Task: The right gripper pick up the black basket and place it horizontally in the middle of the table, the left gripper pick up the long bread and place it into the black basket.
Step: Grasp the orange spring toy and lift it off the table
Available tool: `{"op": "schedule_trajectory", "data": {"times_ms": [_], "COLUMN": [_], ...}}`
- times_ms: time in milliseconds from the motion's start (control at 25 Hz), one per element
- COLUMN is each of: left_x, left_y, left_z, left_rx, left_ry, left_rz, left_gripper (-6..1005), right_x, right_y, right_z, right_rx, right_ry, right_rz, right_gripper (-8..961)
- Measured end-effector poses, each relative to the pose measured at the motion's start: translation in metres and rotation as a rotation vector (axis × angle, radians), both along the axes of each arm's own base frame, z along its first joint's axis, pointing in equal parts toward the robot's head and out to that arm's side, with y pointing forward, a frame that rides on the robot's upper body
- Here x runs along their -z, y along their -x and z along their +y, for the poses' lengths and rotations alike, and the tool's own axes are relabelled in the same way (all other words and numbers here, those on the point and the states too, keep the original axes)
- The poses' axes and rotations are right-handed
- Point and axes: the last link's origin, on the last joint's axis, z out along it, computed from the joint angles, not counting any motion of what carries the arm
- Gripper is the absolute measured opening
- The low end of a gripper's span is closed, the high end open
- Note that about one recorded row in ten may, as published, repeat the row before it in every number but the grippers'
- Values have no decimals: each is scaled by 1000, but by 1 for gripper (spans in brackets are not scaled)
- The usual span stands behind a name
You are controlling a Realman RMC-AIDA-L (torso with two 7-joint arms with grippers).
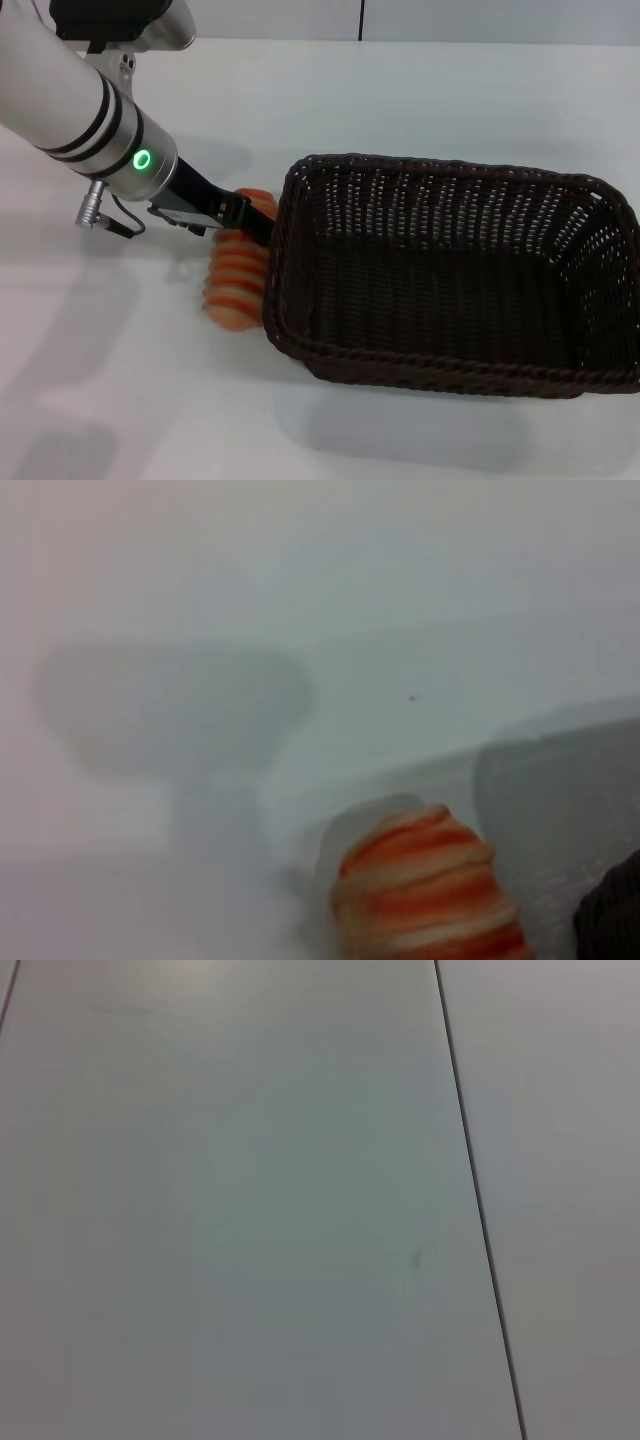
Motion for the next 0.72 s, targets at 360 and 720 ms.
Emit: {"op": "schedule_trajectory", "data": {"times_ms": [360, 720], "left_x": [6, 8], "left_y": [5, 7], "left_z": [0, -1], "left_rx": [-3, -1], "left_ry": [9, 13], "left_rz": [-7, -8], "left_gripper": [690, 686], "right_x": [0, 1], "right_y": [2, 3], "right_z": [2, 1], "right_rx": [-6, -9], "right_ry": [0, -1], "right_rz": [-1, 3], "right_gripper": [308, 309]}}
